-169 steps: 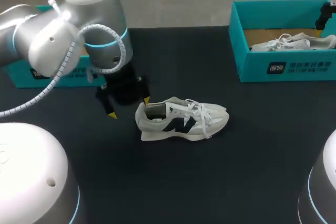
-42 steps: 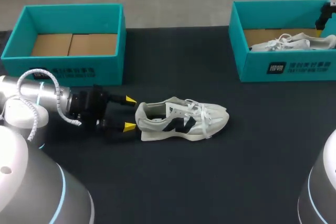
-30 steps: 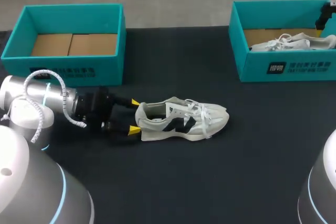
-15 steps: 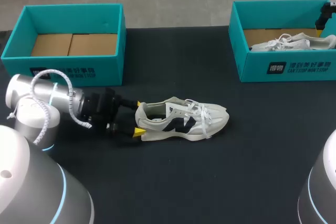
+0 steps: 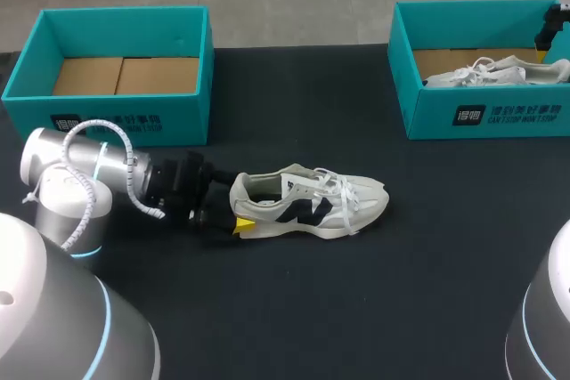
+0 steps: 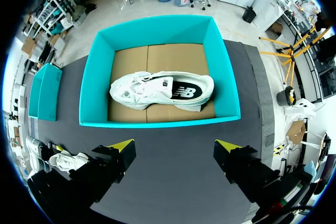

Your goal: Take the shoe out of the shoebox, open the shoe tongue, remove and reinsert the insole, then place the shoe into the shoebox

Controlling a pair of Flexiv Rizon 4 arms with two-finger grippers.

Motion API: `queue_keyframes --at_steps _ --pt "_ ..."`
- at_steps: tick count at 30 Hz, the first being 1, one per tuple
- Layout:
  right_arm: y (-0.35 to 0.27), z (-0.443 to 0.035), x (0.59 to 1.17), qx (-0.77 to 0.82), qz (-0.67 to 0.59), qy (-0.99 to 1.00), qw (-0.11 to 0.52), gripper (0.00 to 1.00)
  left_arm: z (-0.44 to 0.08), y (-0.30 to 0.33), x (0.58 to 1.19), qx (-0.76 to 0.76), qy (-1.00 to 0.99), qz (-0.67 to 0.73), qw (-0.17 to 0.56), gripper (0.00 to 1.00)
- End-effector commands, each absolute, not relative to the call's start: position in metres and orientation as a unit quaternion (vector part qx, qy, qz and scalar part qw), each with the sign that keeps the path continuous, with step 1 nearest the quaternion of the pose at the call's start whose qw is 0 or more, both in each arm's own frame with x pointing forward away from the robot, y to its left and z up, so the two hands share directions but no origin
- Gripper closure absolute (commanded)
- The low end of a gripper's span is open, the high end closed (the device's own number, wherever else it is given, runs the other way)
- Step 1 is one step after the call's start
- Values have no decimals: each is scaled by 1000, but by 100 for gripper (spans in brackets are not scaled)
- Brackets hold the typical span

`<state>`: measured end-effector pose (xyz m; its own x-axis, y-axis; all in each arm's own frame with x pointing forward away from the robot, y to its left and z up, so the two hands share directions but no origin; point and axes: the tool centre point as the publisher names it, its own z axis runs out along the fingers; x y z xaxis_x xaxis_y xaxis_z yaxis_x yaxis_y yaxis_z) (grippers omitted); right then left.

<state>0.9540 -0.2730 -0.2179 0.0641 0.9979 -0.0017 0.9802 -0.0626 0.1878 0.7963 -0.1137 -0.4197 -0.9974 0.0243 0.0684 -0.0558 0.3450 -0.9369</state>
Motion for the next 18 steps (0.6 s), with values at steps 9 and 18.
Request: queue_keyframes --at_steps 9,18 --pt "-273 -218 953 726 64 681 71 0 -427 -119 800 3 -825 565 36 69" --pt "-273 -218 953 726 64 681 71 0 -429 -117 798 0 -827 560 40 100"
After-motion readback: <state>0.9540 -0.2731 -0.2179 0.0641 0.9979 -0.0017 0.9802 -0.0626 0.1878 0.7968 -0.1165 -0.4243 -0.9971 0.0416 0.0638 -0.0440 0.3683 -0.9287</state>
